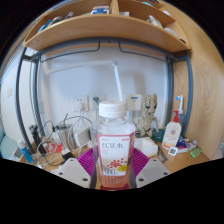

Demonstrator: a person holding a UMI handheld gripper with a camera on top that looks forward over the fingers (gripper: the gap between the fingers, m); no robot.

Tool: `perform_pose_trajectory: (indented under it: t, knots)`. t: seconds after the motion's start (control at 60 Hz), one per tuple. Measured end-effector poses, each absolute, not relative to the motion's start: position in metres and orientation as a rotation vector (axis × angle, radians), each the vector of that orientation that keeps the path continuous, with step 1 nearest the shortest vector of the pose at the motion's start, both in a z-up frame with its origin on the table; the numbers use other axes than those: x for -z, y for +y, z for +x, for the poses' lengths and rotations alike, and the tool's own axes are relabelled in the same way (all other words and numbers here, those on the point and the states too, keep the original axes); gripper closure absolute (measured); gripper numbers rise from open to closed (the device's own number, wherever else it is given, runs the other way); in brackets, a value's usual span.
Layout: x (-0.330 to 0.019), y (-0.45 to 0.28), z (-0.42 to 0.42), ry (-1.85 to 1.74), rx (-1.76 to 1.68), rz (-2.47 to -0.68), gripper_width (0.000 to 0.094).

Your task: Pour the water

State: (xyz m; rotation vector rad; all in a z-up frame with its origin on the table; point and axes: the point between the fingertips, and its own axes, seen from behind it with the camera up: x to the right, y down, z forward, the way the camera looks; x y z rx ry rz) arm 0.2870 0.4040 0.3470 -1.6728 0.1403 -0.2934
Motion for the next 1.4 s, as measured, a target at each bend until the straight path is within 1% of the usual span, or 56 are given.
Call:
perform_pose_trajectory:
  t: [0.2, 0.233, 0.25, 0.283, 0.333, 0.5, 0.533, 0.633, 0.683, 0.75, 0.867, 0.983, 1.25, 1.4]
  knots:
    - [-0.296, 0.418, 0.300, 0.103, 0.304, -1.710, 0.0466]
    - [-0.287, 0.420, 0.300, 0.108, 0.297, -1.714, 0.0455]
    - [-0.285, 0.418, 0.300, 0.113, 0.293, -1.718, 0.0433]
    - [-0.290, 0.419, 0.299, 0.119, 0.278, -1.675, 0.0452]
    - [-0.289, 0.418, 0.300, 0.125, 0.266, -1.661, 0.0435]
    - [-0.290, 0.415, 0.299, 0.100, 0.268, -1.646, 0.0344]
    - [-0.286, 0.416, 0.299, 0.104, 0.262, -1.666, 0.0326]
    - [-0.271, 0.409, 0.302, 0.135, 0.254, -1.742, 0.0217]
    - [-0.265, 0.402, 0.304, 0.137, 0.259, -1.773, 0.0185]
    - [-0.259, 0.386, 0.302, 0.124, 0.249, -1.811, 0.0172]
    - [-0.249, 0.341, 0.301, 0.144, 0.217, -1.908, 0.0176]
    - [-0.266, 0.290, 0.297, 0.141, 0.210, -1.968, 0.0188]
    - [-0.349, 0.216, 0.293, 0.120, 0.235, -1.939, 0.0183]
    - [-0.368, 0.194, 0.286, 0.083, 0.241, -1.945, 0.0182]
